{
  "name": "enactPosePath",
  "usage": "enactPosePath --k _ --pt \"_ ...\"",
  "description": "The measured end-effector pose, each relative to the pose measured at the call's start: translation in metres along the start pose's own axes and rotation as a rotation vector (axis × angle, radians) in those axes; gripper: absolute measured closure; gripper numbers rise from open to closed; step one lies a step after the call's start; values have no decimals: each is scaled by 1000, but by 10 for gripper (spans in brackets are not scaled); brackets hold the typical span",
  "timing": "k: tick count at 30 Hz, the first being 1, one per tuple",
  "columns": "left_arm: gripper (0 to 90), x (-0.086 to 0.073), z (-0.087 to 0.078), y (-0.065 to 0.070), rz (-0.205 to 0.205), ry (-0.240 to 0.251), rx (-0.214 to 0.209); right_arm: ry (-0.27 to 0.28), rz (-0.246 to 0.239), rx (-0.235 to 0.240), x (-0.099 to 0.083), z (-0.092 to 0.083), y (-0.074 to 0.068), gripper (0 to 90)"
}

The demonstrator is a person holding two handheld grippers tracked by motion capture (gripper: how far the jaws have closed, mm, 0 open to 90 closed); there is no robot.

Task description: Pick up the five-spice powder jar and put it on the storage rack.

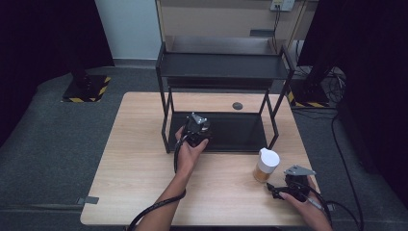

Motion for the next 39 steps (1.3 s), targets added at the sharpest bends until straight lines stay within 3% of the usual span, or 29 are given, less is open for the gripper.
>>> enactPosePath --k 25,28,31,34,39 --pt "290 -8 7 -1 -28 12 9 0 0 0 0 0 0 14" --pt "193 -7 4 -2 -50 12 2 0 0 0 0 0 0 14" --pt "78 -5 -2 3 -20 11 19 0 2 0 0 0 0 14" --pt "31 -4 -11 9 1 16 53 0 2 0 0 0 0 14" --pt "13 -7 -23 13 -12 11 71 0 2 0 0 0 0 14"
Point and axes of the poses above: each handheld gripper's, and its own axes: z roughly forward along the jaws, x roughly out of its top, y roughly to its right, the point moved 3 cm from there along z, roughly forward along the jaws, and after that the axes turned 10 degrees about x, right-handed, at the moved point
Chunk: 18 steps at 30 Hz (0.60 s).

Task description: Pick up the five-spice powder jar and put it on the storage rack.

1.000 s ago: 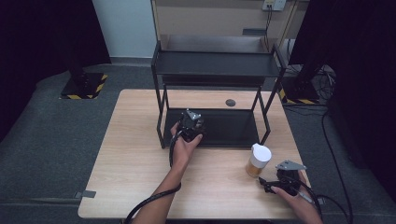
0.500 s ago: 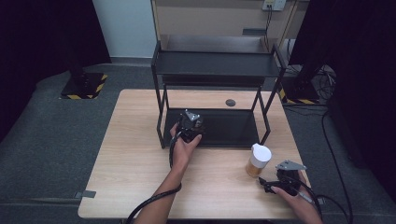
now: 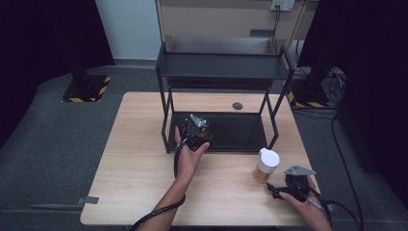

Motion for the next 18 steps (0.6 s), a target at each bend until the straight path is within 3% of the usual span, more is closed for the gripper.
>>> enactPosePath --k 7,11,18 --pt "12 -4 -13 2 3 5 -11 0 0 0 0 0 0 14" --pt "11 -9 -21 2 -26 5 -6 0 0 0 0 0 0 14" --pt "11 -16 -33 3 -25 12 -14 0 0 0 0 0 0 14"
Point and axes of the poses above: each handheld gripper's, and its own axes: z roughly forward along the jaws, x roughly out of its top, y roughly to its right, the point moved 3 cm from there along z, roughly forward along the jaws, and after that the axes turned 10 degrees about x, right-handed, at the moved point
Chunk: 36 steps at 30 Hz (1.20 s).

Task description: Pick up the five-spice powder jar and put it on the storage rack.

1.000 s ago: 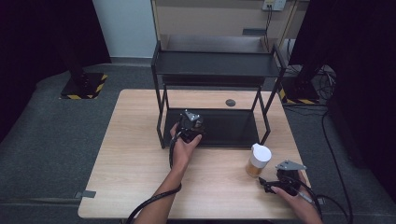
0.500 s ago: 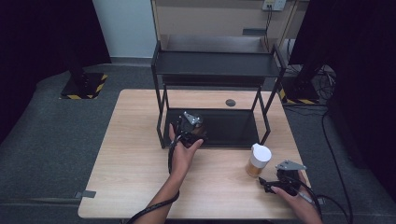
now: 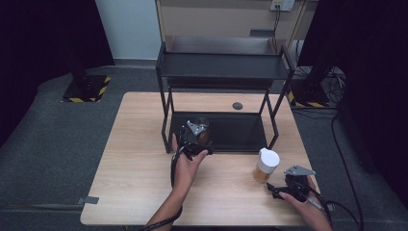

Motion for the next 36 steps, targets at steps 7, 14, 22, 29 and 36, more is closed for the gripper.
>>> enactPosePath --k 7,14,22,29,36 --pt "13 -5 -9 1 10 7 -7 0 0 0 0 0 0 14" --pt "12 -13 -18 2 26 4 -27 0 0 0 0 0 0 14" --pt "16 -24 -35 -1 47 9 -54 2 2 -3 -1 0 -1 14" --pt "17 -40 -55 -7 89 -22 -63 1 0 -2 -1 0 -1 14" --pt "19 -57 -72 -16 97 -42 -53 1 -2 0 -1 0 -1 14"
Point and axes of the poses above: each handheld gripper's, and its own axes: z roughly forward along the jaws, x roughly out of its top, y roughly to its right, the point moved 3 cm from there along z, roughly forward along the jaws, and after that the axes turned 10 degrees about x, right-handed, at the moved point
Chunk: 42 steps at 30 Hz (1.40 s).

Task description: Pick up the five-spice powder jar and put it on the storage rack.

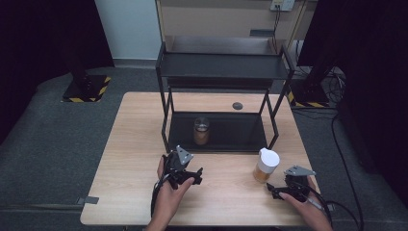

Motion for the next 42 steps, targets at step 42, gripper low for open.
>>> enactPosePath --k 42 --pt "21 -81 15 -91 -241 -160 171 -1 -1 0 -5 -5 -7 14"
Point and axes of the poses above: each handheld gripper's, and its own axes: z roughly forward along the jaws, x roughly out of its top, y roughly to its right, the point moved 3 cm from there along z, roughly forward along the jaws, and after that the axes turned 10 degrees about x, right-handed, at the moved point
